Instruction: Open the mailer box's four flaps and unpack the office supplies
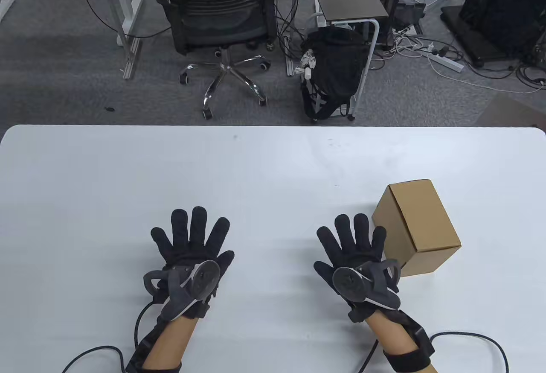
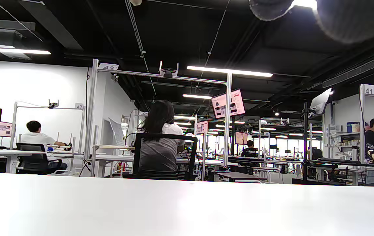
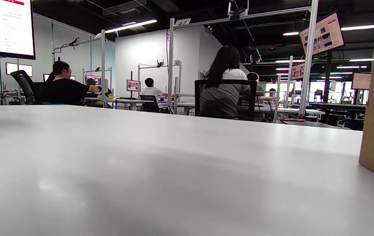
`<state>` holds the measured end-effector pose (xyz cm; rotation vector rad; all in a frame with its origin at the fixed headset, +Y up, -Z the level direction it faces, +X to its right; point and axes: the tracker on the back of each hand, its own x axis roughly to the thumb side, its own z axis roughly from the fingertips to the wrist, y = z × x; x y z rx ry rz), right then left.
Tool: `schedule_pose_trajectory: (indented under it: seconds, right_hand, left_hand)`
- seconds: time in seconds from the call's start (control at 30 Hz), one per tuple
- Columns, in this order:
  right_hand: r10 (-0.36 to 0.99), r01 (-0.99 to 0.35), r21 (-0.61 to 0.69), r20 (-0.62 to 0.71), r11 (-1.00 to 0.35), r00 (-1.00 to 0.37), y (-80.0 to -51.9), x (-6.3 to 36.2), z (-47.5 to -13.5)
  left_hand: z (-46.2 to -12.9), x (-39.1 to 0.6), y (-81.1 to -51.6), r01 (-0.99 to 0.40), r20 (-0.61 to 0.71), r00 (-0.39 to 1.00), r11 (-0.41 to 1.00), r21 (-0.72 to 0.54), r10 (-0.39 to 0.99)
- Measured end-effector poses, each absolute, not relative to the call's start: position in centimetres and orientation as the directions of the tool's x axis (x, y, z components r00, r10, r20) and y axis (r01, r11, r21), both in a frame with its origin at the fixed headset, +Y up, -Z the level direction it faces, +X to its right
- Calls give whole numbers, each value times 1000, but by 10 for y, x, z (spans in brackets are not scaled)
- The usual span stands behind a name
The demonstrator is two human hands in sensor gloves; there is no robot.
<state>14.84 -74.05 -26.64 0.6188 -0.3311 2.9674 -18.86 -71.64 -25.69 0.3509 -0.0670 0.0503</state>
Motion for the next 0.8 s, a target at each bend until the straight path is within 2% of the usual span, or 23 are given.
schedule_pose_trajectory:
  seconds: [0.23,0.4,0.5,0.57,0.8]
  right_hand:
    - [56,-152,-217,394,-964,-917,-735,151,-266]
    - [56,-171,-348,317,-922,-947,-697,169,-267]
    - [108,-184,-418,198,-890,-974,-678,197,-268]
    - [139,-173,-442,108,-880,-984,-677,217,-269]
    - [249,-189,-329,-152,-925,-956,-697,273,-281]
  left_hand:
    - [-257,-188,-716,-65,77,996,938,341,41]
    - [-257,-188,-716,-54,74,997,940,337,31]
    - [-257,-187,-716,-54,75,997,942,332,31]
    - [-257,-187,-716,-48,73,997,943,328,26]
    - [-257,-187,-716,-37,66,998,947,318,16]
